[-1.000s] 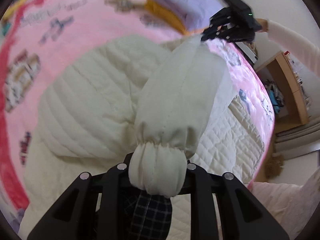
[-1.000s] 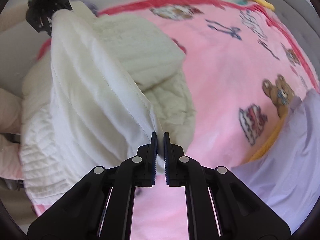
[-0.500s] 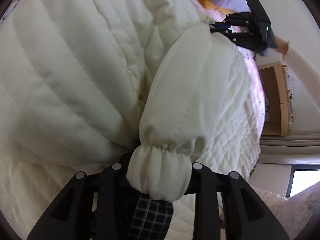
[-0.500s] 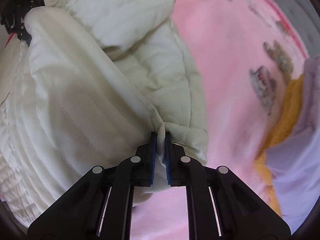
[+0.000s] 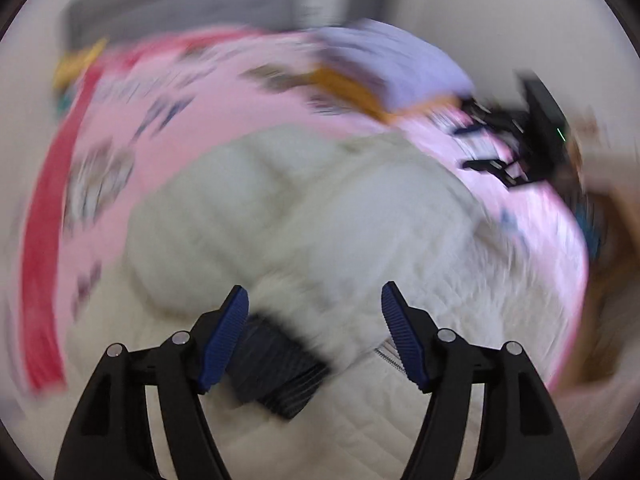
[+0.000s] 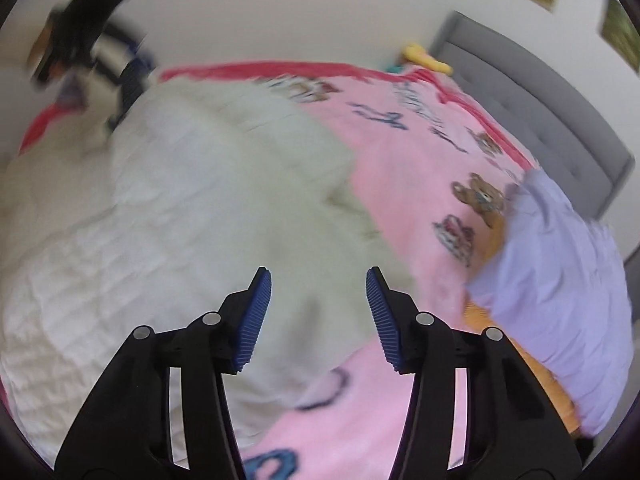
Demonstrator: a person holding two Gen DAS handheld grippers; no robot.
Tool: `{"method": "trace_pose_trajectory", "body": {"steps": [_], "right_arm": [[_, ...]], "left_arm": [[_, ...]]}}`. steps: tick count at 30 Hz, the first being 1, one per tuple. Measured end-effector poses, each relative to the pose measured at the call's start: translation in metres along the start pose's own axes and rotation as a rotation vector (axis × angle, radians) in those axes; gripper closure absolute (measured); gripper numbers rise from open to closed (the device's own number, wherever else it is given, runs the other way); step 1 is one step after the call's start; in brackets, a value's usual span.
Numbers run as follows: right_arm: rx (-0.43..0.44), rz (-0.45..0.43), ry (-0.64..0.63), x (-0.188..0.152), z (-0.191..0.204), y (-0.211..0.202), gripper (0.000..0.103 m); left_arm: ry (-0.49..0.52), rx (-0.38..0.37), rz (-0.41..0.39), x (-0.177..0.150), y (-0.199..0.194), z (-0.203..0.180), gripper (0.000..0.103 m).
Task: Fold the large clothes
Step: 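Press and smooth the laid sleeve flat with both open tools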
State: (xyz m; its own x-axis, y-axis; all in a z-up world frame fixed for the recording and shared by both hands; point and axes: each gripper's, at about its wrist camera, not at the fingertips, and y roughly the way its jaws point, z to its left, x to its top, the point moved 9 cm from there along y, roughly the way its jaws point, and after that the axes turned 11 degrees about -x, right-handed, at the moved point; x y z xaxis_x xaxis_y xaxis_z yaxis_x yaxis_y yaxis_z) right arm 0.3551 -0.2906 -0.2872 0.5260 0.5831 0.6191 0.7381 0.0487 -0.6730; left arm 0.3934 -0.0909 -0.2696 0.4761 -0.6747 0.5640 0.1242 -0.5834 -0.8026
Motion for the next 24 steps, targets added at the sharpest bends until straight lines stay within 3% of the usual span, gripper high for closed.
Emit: {"method": "trace_pose_trajectory", "body": {"steps": [2, 3, 8, 10, 16, 20, 24], "right_arm": [[0.013, 0.023, -0.07, -0.012, 0.026, 0.004, 0.058], [0.033, 0.053, -0.081, -0.019, 0.036, 0.008, 0.059], [0.063, 0.134, -0.058, -0.049, 0.048, 0.028, 0.061], [0.085, 0.171, -0.012, -0.055, 0.05, 0.036, 0.061], [0.092, 0.218, -0.033, -0.064, 0.063, 0.049, 0.06], [0.077, 0.198, -0.04, -0.068, 0.068, 0.047, 0.06], [0.075, 0.246, 0.022, -0.063, 0.06, 0.044, 0.059]], "left_arm": [[0.127, -0.019, 0.054, 0.004, 0.024, -0.02, 0.035], [0.138, -0.027, 0.076, 0.004, 0.036, -0.02, 0.035], [-0.097, -0.15, 0.101, -0.004, 0.071, 0.022, 0.037], [-0.138, -0.179, 0.109, -0.007, 0.081, 0.029, 0.037], [-0.119, -0.142, 0.14, -0.024, 0.102, 0.025, 0.037], [-0.136, -0.145, 0.142, -0.028, 0.112, 0.028, 0.037], [-0.126, -0.099, 0.171, -0.018, 0.1, 0.022, 0.037]]}}
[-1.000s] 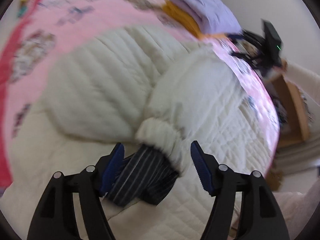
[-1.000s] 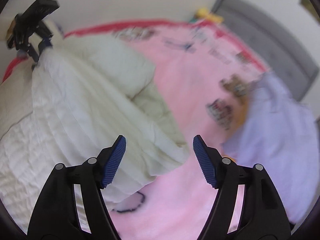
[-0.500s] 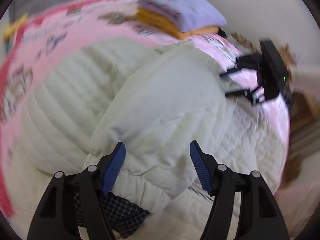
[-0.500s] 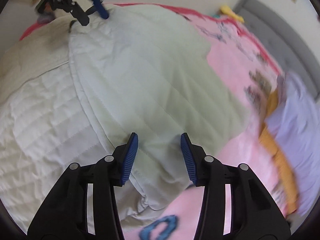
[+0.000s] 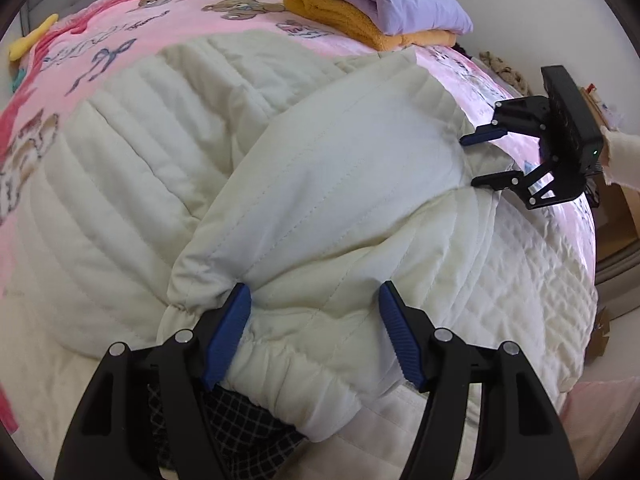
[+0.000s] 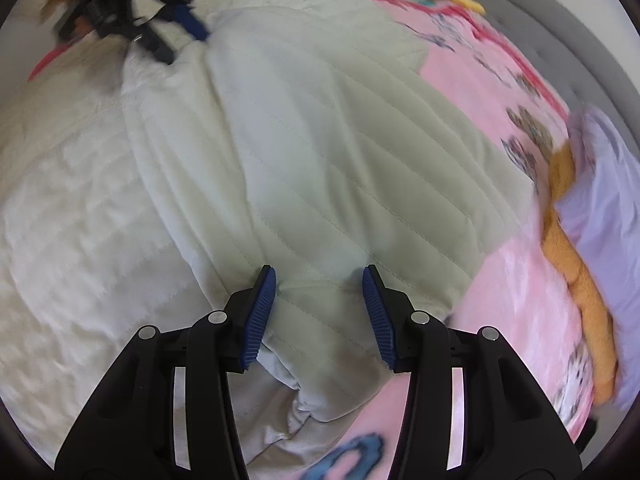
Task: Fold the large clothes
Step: 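Press and smooth the laid sleeve flat with both open tools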
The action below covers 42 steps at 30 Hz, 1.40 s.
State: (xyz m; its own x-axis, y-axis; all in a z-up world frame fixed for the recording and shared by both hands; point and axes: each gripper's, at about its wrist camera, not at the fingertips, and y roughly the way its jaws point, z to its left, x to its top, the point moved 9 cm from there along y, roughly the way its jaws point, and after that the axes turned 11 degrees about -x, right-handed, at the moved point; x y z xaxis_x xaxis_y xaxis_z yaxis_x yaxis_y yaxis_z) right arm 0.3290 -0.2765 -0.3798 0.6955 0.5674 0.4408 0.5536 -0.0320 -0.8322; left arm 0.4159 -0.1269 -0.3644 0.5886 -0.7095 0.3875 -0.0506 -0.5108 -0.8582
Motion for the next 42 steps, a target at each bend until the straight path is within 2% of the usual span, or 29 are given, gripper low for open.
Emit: {"method": "trace_pose_trajectory", "body": {"steps": [2, 3, 4, 5, 8, 11, 15, 21, 24, 28, 31, 34, 35, 37, 38, 42], "right_arm": [[-0.017, -0.025, 0.067, 0.009, -0.008, -0.018, 0.057], [-0.032, -0.084, 0.096, 0.016, -0.01, -0.034, 0.054], [-0.052, -0.116, 0.114, 0.019, -0.014, -0.042, 0.046], [-0.073, -0.132, 0.139, 0.02, -0.014, -0.048, 0.045], [-0.083, -0.098, 0.243, 0.012, -0.009, -0.044, 0.046], [-0.088, -0.058, 0.299, 0.001, -0.002, -0.031, 0.046], [-0.091, -0.026, 0.345, -0.008, 0.004, -0.014, 0.046], [-0.083, -0.015, 0.299, -0.014, 0.009, 0.001, 0.046], [-0.083, 0.002, 0.301, -0.013, 0.008, 0.002, 0.045], [-0.115, 0.0, 0.346, -0.004, 0.001, -0.014, 0.042], [-0.177, -0.08, 0.37, 0.012, -0.006, -0.046, 0.033], [-0.186, -0.135, 0.399, 0.036, -0.001, -0.074, 0.028], [-0.182, -0.148, 0.411, 0.046, 0.002, -0.081, 0.025], [-0.166, -0.181, 0.451, 0.068, 0.013, -0.095, 0.021], [-0.145, -0.203, 0.485, 0.084, 0.021, -0.101, 0.02], [-0.073, -0.251, 0.529, 0.132, 0.052, -0.113, 0.02]], "left_arm": [[-0.005, 0.033, -0.009, 0.003, -0.014, -0.007, 0.036], [-0.005, 0.047, -0.01, 0.002, -0.02, -0.012, 0.035], [-0.001, 0.05, -0.017, 0.001, -0.025, -0.017, 0.028], [0.005, 0.059, -0.032, -0.002, -0.03, -0.023, 0.025], [0.016, 0.114, -0.046, -0.011, -0.031, -0.031, 0.024], [-0.014, 0.134, -0.042, -0.024, -0.024, -0.028, 0.024], [-0.063, 0.118, -0.049, -0.034, -0.014, -0.019, 0.024], [-0.15, 0.022, -0.097, -0.04, -0.001, -0.005, 0.023], [-0.141, 0.032, -0.097, -0.039, 0.001, -0.005, 0.022], [-0.125, 0.067, -0.143, -0.033, -0.018, -0.016, 0.019], [-0.16, 0.126, -0.239, -0.034, -0.055, -0.02, 0.006], [-0.249, 0.196, -0.375, -0.047, -0.103, -0.012, 0.005], [-0.323, 0.267, -0.427, -0.061, -0.127, -0.002, 0.005], [-0.427, 0.365, -0.48, -0.087, -0.155, 0.012, 0.005], [-0.501, 0.425, -0.511, -0.109, -0.175, 0.021, 0.005], [-0.744, 0.53, -0.589, -0.198, -0.24, 0.05, 0.005]]}}
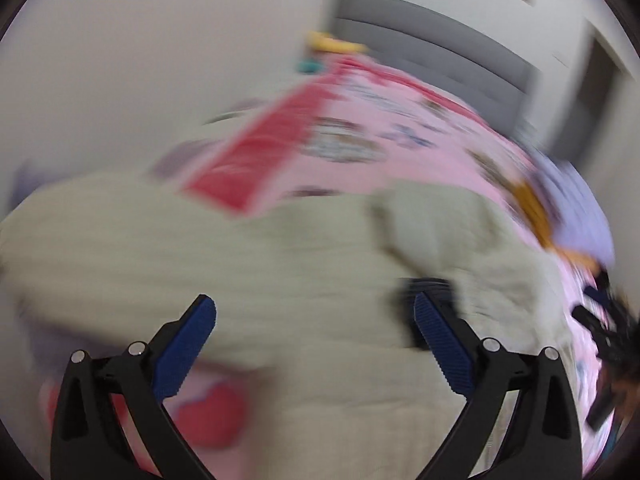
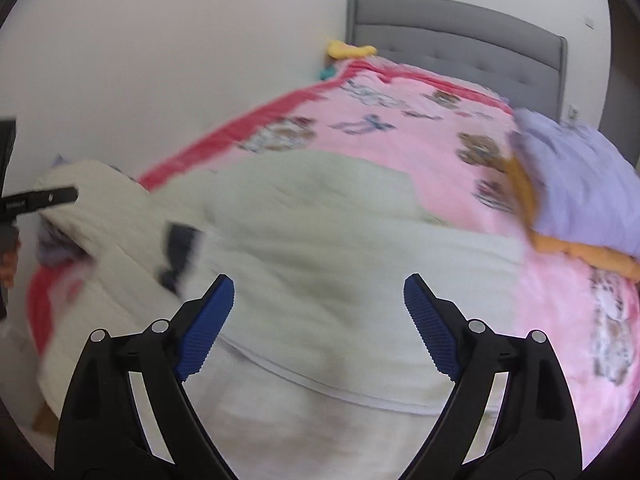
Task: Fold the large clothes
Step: 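Press and smooth the laid sleeve flat with both open tools, then grasp the other plaid-lined sleeve cuff with the left tool and lift it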
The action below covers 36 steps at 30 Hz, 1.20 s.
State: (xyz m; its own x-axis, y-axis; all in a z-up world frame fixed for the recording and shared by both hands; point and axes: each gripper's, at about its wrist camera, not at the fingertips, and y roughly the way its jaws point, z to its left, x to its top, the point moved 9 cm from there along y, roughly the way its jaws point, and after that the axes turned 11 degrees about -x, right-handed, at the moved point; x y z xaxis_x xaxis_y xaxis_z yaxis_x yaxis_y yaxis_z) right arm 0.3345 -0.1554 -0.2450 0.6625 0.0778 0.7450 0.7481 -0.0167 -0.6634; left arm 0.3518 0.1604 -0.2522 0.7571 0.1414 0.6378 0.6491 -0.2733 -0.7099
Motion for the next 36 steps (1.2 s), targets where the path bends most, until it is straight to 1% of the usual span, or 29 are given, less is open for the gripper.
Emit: {"method": "trace_pose_trajectory", "body": {"steps": [1, 2, 3, 4, 5, 6, 7, 9, 10, 12, 14, 16, 19, 21, 22, 23, 24, 25, 26, 27, 29, 30, 32, 34, 36], "right_arm": [[0.017, -0.013, -0.012, 0.008, 0.023, 0.0, 0.02], [0.023, -0.016, -0.02, 0.012, 0.035, 0.0, 0.019], [0.04, -0.013, -0.035, 0.016, 0.056, 0.002, 0.019], [0.045, -0.009, -0.045, 0.019, 0.07, 0.004, 0.019], [0.044, -0.002, -0.056, 0.021, 0.087, 0.007, 0.019], [0.04, 0.007, -0.061, 0.022, 0.099, 0.008, 0.019], [0.033, 0.025, -0.054, 0.025, 0.114, 0.012, 0.019], [0.048, 0.052, -0.008, 0.032, 0.14, 0.017, 0.015], [0.051, 0.058, 0.009, 0.034, 0.152, 0.019, 0.013], [0.054, 0.069, 0.028, 0.037, 0.173, 0.023, 0.011], [0.071, 0.109, 0.038, 0.037, 0.192, 0.03, 0.011], [0.09, 0.123, 0.041, 0.042, 0.208, 0.034, 0.011], [0.098, 0.117, 0.008, 0.051, 0.222, 0.034, 0.011], [0.093, 0.122, -0.026, 0.054, 0.227, 0.035, 0.01], [0.093, 0.128, -0.035, 0.055, 0.228, 0.035, 0.01], [0.094, 0.134, -0.041, 0.055, 0.228, 0.036, 0.01], [0.092, 0.139, -0.045, 0.055, 0.226, 0.037, 0.01], [0.092, 0.144, -0.048, 0.055, 0.226, 0.038, 0.01], [0.088, 0.15, -0.051, 0.054, 0.224, 0.038, 0.01], [0.084, 0.154, -0.052, 0.053, 0.223, 0.039, 0.01], [0.087, 0.159, -0.053, 0.051, 0.221, 0.039, 0.01], [0.087, 0.159, -0.054, 0.05, 0.22, 0.039, 0.01], [0.091, 0.161, -0.061, 0.048, 0.219, 0.038, 0.01], [0.09, 0.162, -0.067, 0.046, 0.217, 0.037, 0.01], [0.088, 0.159, -0.063, 0.045, 0.214, 0.035, 0.01]], "left_arm": [[-0.038, 0.021, -0.002, 0.0, -0.009, 0.021, 0.005], [-0.107, 0.037, 0.01, -0.001, -0.021, 0.054, 0.005], [-0.142, 0.034, 0.015, 0.002, -0.025, 0.074, 0.005], [-0.19, 0.026, -0.002, 0.003, -0.034, 0.097, 0.005], [-0.255, 0.042, -0.048, 0.004, -0.047, 0.128, 0.005], [-0.296, 0.053, -0.074, 0.004, -0.055, 0.15, 0.005], [-0.335, 0.059, -0.085, 0.004, -0.059, 0.166, 0.005], [-0.459, 0.047, -0.092, 0.004, -0.064, 0.209, 0.005], [-0.501, 0.045, -0.094, 0.004, -0.064, 0.222, 0.005], [-0.61, 0.026, -0.138, 0.004, -0.065, 0.256, 0.005], [-0.662, 0.035, -0.154, 0.004, -0.061, 0.277, 0.005], [-0.695, 0.018, -0.166, 0.005, -0.056, 0.288, 0.005], [-0.781, -0.059, -0.192, 0.005, -0.049, 0.3, 0.005], [-0.802, -0.083, -0.245, 0.011, -0.05, 0.302, 0.005], [-0.802, -0.084, -0.258, 0.012, -0.051, 0.302, 0.006], [-0.805, -0.1, -0.279, 0.016, -0.053, 0.299, 0.008], [-0.811, -0.117, -0.29, 0.019, -0.053, 0.301, 0.018], [-0.828, -0.112, -0.295, 0.02, -0.054, 0.3, 0.03], [-0.835, -0.085, -0.295, 0.021, -0.054, 0.303, 0.038], [-0.834, -0.071, -0.29, 0.022, -0.053, 0.304, 0.044], [-0.853, -0.071, -0.28, 0.021, -0.048, 0.306, 0.048], [-0.885, -0.074, -0.27, 0.018, -0.044, 0.308, 0.053], [-0.937, -0.087, -0.265, 0.015, -0.038, 0.311, 0.056], [-0.978, -0.095, -0.264, 0.012, -0.034, 0.312, 0.063], [-1.002, -0.081, -0.258, 0.008, -0.028, 0.312, 0.072]]}}
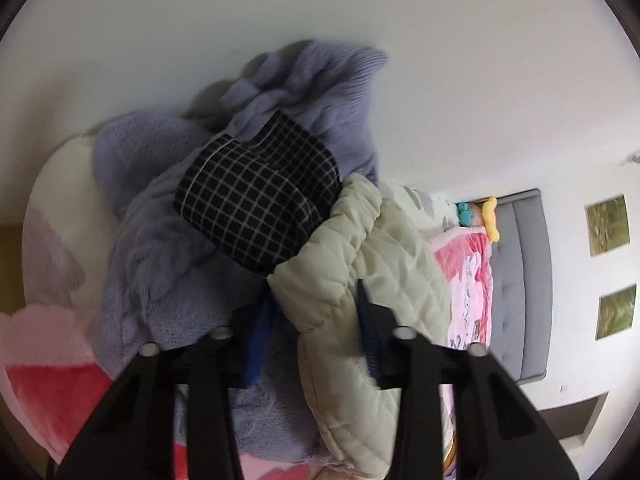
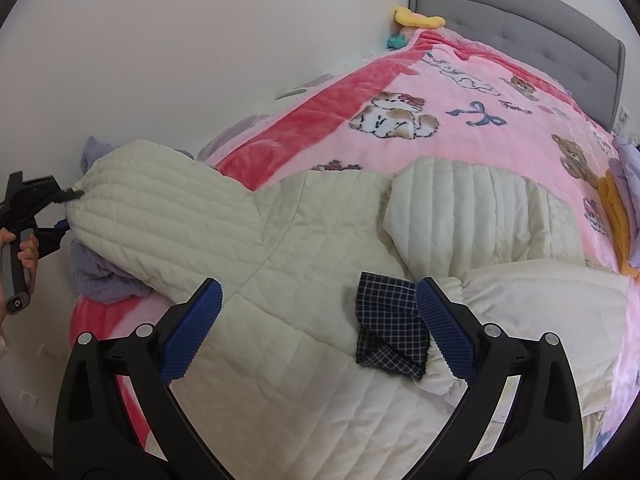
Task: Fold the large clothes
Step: 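Grasp the other plaid-lined sleeve cuff with the left tool and lift it, then lay the cuff across the jacket body and open the left tool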
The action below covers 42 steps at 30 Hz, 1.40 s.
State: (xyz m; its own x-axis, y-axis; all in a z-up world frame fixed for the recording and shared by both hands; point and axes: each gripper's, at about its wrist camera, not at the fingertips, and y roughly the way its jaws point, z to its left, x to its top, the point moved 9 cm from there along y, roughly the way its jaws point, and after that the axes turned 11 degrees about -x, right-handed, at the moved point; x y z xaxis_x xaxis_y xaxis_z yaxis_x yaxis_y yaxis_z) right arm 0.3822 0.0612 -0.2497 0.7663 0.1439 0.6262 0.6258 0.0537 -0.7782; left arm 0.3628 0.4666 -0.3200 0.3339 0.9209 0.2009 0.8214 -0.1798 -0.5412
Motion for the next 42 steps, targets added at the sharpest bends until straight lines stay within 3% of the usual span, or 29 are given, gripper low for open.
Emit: {"method": "trace_pose_trajectory", "body": {"steps": [5, 10, 11, 15, 18, 22, 23, 27, 33, 36, 40, 42], "right_arm": [[-0.011, -0.014, 0.005, -0.004, -0.013, -0.01, 0.009], [-0.046, -0.024, 0.004, -0.015, -0.037, -0.018, 0.009], [-0.069, -0.031, 0.0, -0.017, -0.045, -0.02, 0.009], [-0.17, -0.051, 0.025, -0.028, -0.094, -0.032, 0.009], [-0.217, -0.037, 0.071, -0.04, -0.131, -0.037, 0.009], [-0.275, -0.033, 0.14, -0.064, -0.192, -0.051, 0.009], [-0.295, -0.027, 0.16, -0.072, -0.209, -0.055, 0.009], [-0.366, -0.008, 0.22, -0.105, -0.263, -0.068, 0.009], [-0.475, 0.036, 0.313, -0.16, -0.336, -0.089, 0.009], [-0.512, 0.051, 0.357, -0.186, -0.364, -0.097, 0.009], [-0.534, 0.067, 0.399, -0.212, -0.385, -0.101, 0.009], [-0.532, 0.08, 0.412, -0.221, -0.39, -0.098, 0.009]], "left_arm": [[0.092, -0.028, -0.109, -0.002, -0.018, -0.031, 0.083], [0.201, -0.185, -0.23, -0.017, -0.043, -0.096, 0.084], [0.285, -0.216, -0.246, -0.028, -0.05, -0.126, 0.084], [0.576, -0.29, -0.231, -0.086, -0.061, -0.225, 0.084], [0.746, -0.371, -0.169, -0.156, -0.052, -0.289, 0.084], [0.931, -0.432, -0.131, -0.242, -0.032, -0.336, 0.084], [1.013, -0.433, -0.105, -0.278, -0.018, -0.347, 0.084], [1.197, -0.401, 0.009, -0.383, 0.025, -0.339, 0.084], [1.557, -0.253, 0.165, -0.534, 0.106, -0.295, 0.084], [1.682, -0.224, 0.185, -0.575, 0.113, -0.266, 0.084], [1.76, -0.172, 0.215, -0.594, 0.125, -0.245, 0.083], [1.839, -0.118, 0.297, -0.612, 0.145, -0.229, 0.074]]}}
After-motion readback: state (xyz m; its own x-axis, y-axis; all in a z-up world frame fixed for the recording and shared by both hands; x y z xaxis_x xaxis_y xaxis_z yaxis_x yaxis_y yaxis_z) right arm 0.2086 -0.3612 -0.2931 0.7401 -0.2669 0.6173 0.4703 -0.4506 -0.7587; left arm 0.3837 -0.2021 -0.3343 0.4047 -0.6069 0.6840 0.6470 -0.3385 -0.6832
